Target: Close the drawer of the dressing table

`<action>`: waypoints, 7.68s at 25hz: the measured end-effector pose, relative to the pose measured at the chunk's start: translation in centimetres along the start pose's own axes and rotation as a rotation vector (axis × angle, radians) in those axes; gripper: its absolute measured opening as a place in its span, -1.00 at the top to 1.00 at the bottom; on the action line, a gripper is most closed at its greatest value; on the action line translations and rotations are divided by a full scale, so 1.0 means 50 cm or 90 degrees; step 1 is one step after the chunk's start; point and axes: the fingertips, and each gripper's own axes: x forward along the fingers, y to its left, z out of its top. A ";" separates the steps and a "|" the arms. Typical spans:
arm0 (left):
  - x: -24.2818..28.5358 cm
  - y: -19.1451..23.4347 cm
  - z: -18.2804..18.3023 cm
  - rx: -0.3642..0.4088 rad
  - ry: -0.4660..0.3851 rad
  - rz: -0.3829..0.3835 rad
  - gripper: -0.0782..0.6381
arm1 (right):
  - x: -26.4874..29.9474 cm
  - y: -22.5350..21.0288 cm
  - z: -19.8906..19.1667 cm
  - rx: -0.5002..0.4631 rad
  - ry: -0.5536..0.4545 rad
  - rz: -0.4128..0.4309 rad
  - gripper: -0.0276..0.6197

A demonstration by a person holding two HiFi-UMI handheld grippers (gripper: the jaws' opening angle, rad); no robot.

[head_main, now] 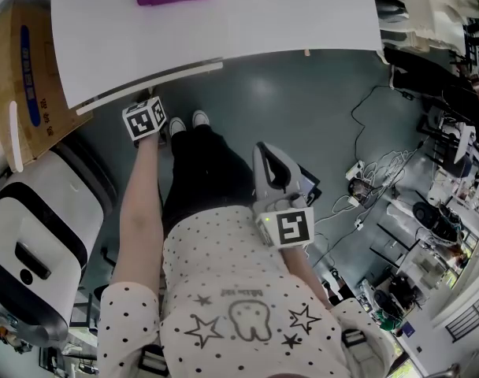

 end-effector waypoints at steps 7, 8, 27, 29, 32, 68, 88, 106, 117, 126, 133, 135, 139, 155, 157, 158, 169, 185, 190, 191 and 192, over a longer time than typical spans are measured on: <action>0.004 0.006 0.007 -0.006 -0.005 0.001 0.55 | 0.009 0.005 -0.003 0.004 0.009 0.000 0.91; 0.004 0.007 0.007 -0.007 -0.006 0.001 0.55 | 0.011 0.005 -0.003 0.003 0.009 0.001 0.91; 0.011 0.014 0.014 -0.016 -0.009 0.006 0.55 | 0.026 0.003 0.007 -0.001 0.006 0.001 0.91; 0.011 0.013 0.017 -0.021 -0.011 0.006 0.55 | 0.027 0.002 0.009 -0.002 0.005 0.001 0.91; 0.013 0.014 0.020 -0.021 -0.013 0.005 0.55 | 0.030 0.002 0.013 -0.002 0.004 0.000 0.91; 0.027 0.018 0.049 -0.024 -0.014 0.006 0.55 | 0.040 -0.004 0.011 0.001 0.017 -0.005 0.91; 0.031 0.015 0.056 -0.022 -0.015 -0.009 0.55 | 0.048 -0.005 0.023 -0.006 0.002 0.000 0.91; -0.095 0.038 0.029 -0.067 -0.096 -0.050 0.74 | 0.021 0.014 0.025 0.005 -0.033 0.035 0.91; -0.203 -0.004 0.105 0.013 -0.193 -0.023 0.79 | 0.009 0.026 0.039 0.018 -0.076 0.064 0.91; -0.281 -0.082 0.176 0.059 -0.256 -0.018 0.80 | -0.005 0.022 0.063 0.038 -0.108 0.089 0.91; -0.346 -0.111 0.219 0.070 -0.307 -0.006 0.80 | -0.007 0.017 0.075 0.044 -0.123 0.102 0.91; -0.363 -0.117 0.228 0.074 -0.321 0.003 0.80 | -0.003 0.017 0.082 0.041 -0.127 0.107 0.91; -0.401 -0.132 0.240 0.101 -0.347 0.014 0.80 | 0.002 0.024 0.093 0.031 -0.136 0.118 0.91; -0.565 -0.217 0.272 0.155 -0.431 0.029 0.80 | 0.022 0.051 0.141 -0.002 -0.169 0.151 0.91; -0.587 -0.230 0.274 0.159 -0.443 0.026 0.80 | 0.022 0.050 0.144 -0.002 -0.170 0.153 0.91; -0.599 -0.235 0.275 0.160 -0.449 0.023 0.80 | 0.022 0.050 0.145 -0.002 -0.170 0.153 0.91; -0.689 -0.257 0.250 0.188 -0.481 0.015 0.80 | 0.027 0.057 0.152 -0.011 -0.176 0.165 0.91; -0.736 -0.292 0.188 0.206 -0.491 -0.033 0.80 | 0.029 0.084 0.160 -0.024 -0.174 0.185 0.91; -0.756 -0.297 0.183 0.216 -0.520 -0.034 0.80 | 0.025 0.089 0.164 -0.030 -0.171 0.189 0.91; -0.759 -0.297 0.186 0.221 -0.524 -0.033 0.80 | 0.025 0.095 0.168 -0.032 -0.174 0.195 0.91; -0.760 -0.298 0.188 0.224 -0.527 -0.033 0.80 | 0.024 0.100 0.170 -0.035 -0.178 0.201 0.91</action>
